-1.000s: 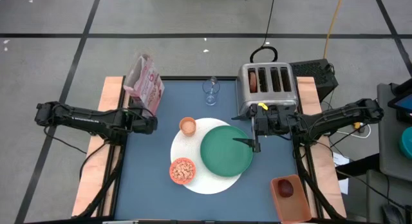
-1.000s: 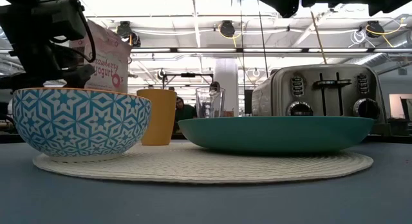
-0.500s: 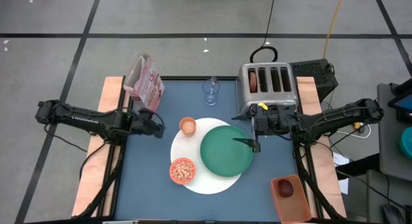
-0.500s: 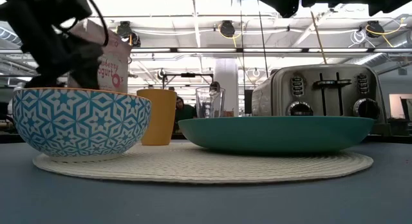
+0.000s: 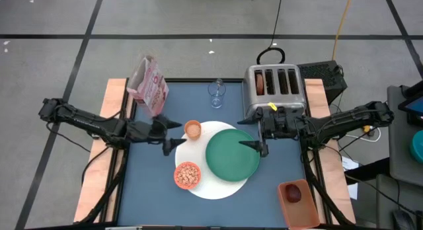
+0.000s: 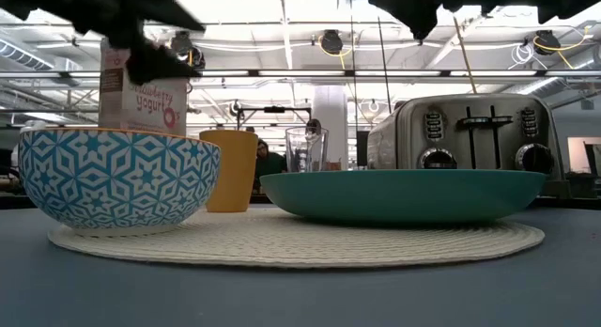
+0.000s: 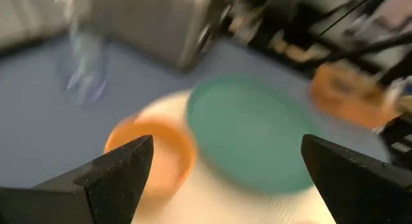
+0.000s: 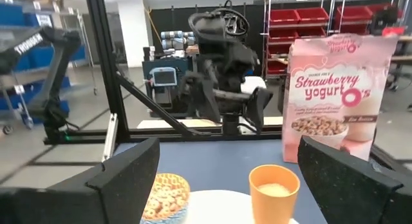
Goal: Arrange a breakfast setting
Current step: Put the bread from the toaster to the green plate
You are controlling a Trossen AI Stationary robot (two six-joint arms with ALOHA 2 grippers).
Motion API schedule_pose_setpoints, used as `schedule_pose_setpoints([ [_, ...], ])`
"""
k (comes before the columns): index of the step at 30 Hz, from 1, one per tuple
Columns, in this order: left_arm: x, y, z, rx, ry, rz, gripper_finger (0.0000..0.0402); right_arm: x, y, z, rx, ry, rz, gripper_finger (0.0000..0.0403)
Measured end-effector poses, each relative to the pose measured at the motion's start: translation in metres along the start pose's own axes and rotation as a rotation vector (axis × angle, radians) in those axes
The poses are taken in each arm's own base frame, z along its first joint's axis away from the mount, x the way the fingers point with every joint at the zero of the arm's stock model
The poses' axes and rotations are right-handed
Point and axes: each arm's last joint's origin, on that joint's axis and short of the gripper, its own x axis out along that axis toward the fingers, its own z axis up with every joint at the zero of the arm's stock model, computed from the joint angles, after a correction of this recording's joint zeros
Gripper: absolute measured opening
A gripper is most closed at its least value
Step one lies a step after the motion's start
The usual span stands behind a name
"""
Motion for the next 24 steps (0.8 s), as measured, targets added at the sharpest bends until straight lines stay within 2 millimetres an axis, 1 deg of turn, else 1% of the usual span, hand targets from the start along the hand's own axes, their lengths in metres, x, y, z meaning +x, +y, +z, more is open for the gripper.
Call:
schedule_pose_setpoints([
  [4,-0.002,-0.009,0.012,0.115,-0.114,-0.101,0.0397,0.000,0.000,0.001,0.041,-0.012,0.001,0.0357],
  [9,-0.003,-0.014,0.019,0.252,-0.183,-0.195,0.0397,0.000,0.001,0.012,0.109,-0.110,0.008,0.0357],
  [12,-0.004,-0.014,0.020,0.311,-0.196,-0.201,0.0397,0.001,0.002,0.026,0.109,-0.128,0.008,0.0357],
  [14,-0.007,-0.013,0.022,0.339,-0.211,-0.200,0.0397,0.004,0.002,0.039,0.108,-0.109,-0.027,0.0357],
  [16,-0.010,-0.012,0.025,0.370,-0.229,-0.203,0.0397,0.007,0.001,0.050,0.101,-0.046,-0.094,0.0357],
  [18,-0.013,-0.009,0.027,0.401,-0.235,-0.190,0.0397,0.007,-0.001,0.063,0.094,0.033,-0.206,0.0357],
  [21,-0.016,-0.001,0.028,0.433,-0.222,-0.153,0.0397,0.002,-0.005,0.084,0.113,0.111,-0.414,0.0357],
  [24,-0.016,0.006,0.027,0.442,-0.183,-0.112,0.0397,-0.005,-0.013,0.102,0.141,0.140,-0.597,0.0357],
])
